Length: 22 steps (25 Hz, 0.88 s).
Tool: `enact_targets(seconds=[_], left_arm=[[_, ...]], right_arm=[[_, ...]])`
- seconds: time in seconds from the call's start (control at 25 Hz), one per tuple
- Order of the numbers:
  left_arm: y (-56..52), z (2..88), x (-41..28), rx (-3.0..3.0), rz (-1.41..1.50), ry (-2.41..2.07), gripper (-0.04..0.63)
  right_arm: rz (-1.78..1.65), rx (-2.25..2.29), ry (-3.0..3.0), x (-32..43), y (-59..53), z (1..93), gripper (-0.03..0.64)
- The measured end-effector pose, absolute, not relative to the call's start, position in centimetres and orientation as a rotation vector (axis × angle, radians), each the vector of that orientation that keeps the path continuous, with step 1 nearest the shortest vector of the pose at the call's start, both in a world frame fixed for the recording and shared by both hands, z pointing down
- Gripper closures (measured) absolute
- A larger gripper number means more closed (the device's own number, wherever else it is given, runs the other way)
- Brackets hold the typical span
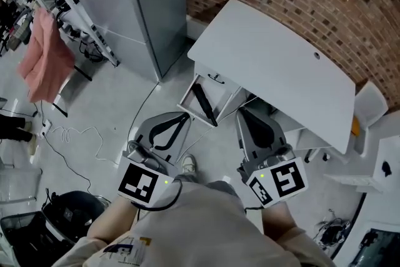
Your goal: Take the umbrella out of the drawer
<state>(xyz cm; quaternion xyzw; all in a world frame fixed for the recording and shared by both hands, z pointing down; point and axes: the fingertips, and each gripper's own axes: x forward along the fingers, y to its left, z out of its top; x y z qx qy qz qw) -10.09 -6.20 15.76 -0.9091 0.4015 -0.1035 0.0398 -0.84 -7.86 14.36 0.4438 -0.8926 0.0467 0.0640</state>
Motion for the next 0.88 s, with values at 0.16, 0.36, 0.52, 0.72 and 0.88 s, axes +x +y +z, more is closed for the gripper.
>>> enact_targets(seconds=[0.16,0.36,0.52,0.72,0.88], left_arm=[[-8.1,15.9,-10.5,-2.812,-0.292,1.222,0.588],[-9.6,16.5,-10.9,-2.832,-0.299,1.228,0.588],[-10.5,16.7,-10.5,-2.839,-0.286,1.240,0.588],[-11.6,17.1,-10.1,-2.837,-0.275,1.304,0.588],[-12.3,17.5,-9.9,-2.821,-0.300,1.358,0.588]], right_arm=[[0.144,1.367,-2.677,-0.9,-9.6,14.3,0.609],[0.157,1.370,-2.656,-1.1,-11.0,14.7,0.609],[0.161,1.357,-2.648,-0.7,-11.7,15.1,0.609],[0.172,1.316,-2.652,-0.2,-12.6,15.9,0.609],[0.195,1.288,-2.674,0.4,-13.0,15.9,0.609]])
